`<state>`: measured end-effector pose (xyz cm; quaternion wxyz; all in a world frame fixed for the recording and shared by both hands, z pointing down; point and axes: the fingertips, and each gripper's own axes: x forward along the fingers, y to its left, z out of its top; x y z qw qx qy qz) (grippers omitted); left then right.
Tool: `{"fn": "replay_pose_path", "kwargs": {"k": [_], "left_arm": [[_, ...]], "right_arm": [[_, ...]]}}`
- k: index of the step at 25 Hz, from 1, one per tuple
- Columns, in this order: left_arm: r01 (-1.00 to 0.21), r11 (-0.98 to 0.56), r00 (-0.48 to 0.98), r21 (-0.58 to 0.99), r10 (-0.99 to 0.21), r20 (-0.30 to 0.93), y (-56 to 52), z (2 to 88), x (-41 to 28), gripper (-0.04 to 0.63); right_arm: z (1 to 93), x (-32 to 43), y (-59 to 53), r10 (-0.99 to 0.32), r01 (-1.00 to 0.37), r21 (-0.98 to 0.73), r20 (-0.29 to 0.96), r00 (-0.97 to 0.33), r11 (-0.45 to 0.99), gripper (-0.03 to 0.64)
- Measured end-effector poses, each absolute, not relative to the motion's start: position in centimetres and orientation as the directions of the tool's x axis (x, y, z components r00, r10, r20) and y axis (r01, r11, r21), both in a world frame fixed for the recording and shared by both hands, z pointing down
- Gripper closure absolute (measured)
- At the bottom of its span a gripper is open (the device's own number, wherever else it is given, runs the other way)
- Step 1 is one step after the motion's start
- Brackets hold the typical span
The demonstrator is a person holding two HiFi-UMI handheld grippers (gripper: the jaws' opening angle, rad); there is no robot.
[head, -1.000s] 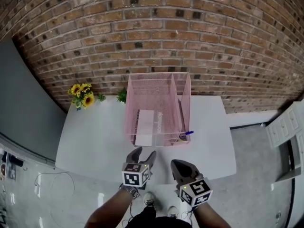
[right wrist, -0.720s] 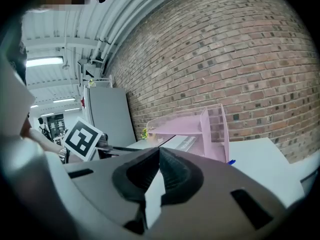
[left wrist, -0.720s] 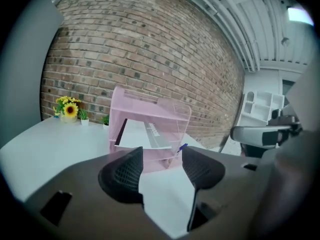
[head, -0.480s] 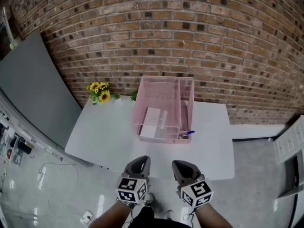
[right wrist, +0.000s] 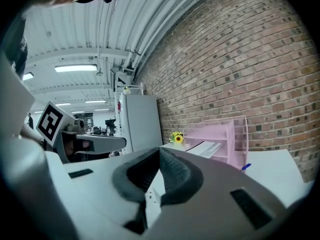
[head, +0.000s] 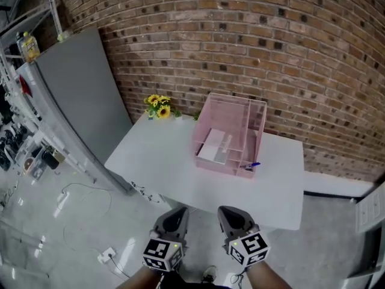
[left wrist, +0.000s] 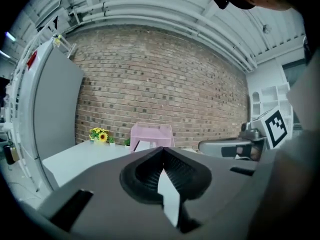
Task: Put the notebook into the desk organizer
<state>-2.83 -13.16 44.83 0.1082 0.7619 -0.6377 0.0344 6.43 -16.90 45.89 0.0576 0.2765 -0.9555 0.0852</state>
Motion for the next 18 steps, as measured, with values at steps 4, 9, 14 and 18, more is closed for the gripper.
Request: {"fn": "replay_pose_path", "kwargs": {"k": [4, 9, 14, 18], "left_arm": [[-0.988, -0.142, 0.152, 0.066, -0.973, 0.176, -9.6, 43.9, -3.7, 0.591], [-0.989, -0.139, 0.146, 0.053, -0.972, 0.185, -6.2, 44.0, -5.4, 0.591], [-0.983, -0.167, 0.179, 0.081, -0.966, 0.186, -3.3, 44.4, -7.5, 0.591], [-0.966, -0.23, 0.248, 0.117, -0.953, 0.173, -1.6, 44.8, -8.6, 0.589]], "right_arm": [[45.9, 4.6, -14.3, -0.475, -0.494, -0.138, 0.151, -0.867, 0.858, 0.614], [46.0, 1.8, -11.4, -0.441, -0.461, -0.14, 0.151, -0.885, 0.876, 0.614], [45.9, -0.5, -8.5, -0.459, -0.479, -0.126, 0.16, -0.874, 0.869, 0.614], [45.6, -1.4, -6.4, -0.516, -0.537, -0.11, 0.174, -0.839, 0.836, 0.614]]}}
